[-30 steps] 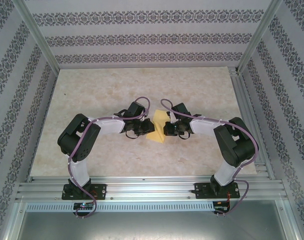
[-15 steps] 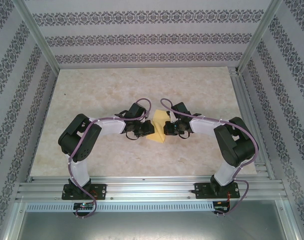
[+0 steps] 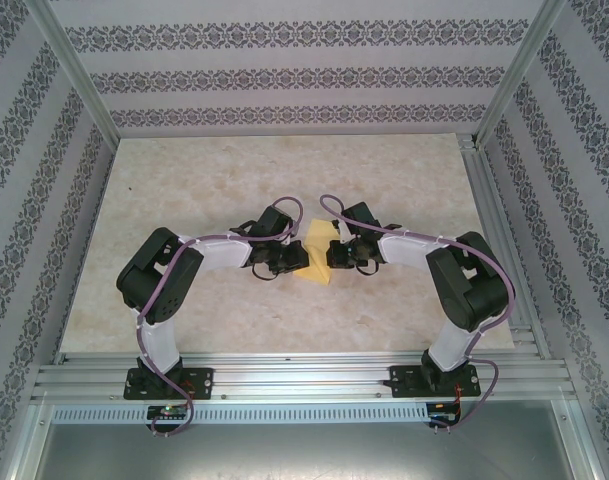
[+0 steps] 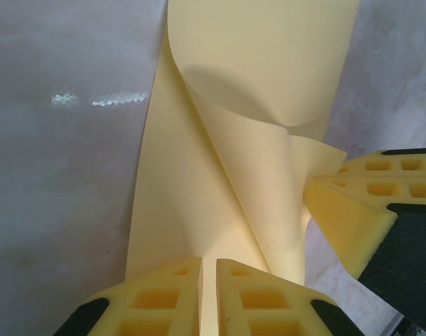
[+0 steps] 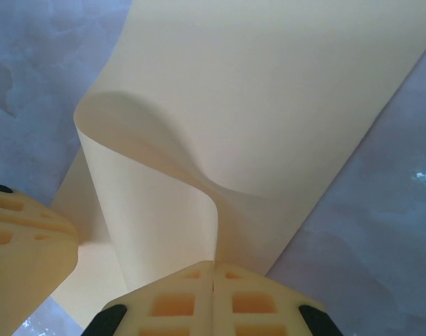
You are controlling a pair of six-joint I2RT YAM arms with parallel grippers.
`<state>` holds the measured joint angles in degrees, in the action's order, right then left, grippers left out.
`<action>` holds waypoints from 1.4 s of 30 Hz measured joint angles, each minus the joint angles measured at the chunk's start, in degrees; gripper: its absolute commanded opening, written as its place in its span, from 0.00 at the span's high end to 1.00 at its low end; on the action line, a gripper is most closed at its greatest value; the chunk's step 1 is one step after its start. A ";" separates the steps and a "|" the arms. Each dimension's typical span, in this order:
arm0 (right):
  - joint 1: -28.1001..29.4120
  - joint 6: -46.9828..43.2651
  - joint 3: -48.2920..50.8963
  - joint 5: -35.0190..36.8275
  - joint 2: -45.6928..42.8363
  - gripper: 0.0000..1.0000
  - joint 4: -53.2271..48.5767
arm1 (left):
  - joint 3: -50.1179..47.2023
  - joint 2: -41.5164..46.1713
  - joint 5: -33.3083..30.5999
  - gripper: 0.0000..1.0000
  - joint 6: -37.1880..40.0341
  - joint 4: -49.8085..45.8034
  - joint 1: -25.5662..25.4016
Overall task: Fold a paper plane with a square sheet of paper (pick it up from the middle)
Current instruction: Fold the triangle a second time at the center of the table.
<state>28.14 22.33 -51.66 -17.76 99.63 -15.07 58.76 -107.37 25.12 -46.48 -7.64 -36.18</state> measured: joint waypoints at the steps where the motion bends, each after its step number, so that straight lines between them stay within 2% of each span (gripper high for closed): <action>1: 0.00 -0.02 0.00 0.00 0.24 0.96 -0.04 | 0.00 0.00 0.00 0.85 0.00 -0.09 0.00; 14: 0.00 0.00 -0.02 0.83 0.55 0.96 -0.83 | 0.00 0.00 -0.15 0.84 0.13 -0.81 0.00; 26: 0.02 0.04 -0.04 1.25 0.55 0.96 -0.83 | 0.15 2.84 -0.17 0.79 0.15 -0.85 0.00; 33: 0.26 0.04 -0.04 1.49 0.55 0.96 -0.83 | 2.82 4.39 0.76 0.83 -1.53 2.08 0.00; 42: 0.26 0.07 -0.04 1.49 0.55 0.96 -0.81 | 2.82 -0.63 2.05 0.84 -5.40 6.88 0.00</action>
<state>28.40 22.39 -51.70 -16.27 100.18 -15.88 61.58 -108.01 27.18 -51.88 -0.75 -36.18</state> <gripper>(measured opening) 0.044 0.160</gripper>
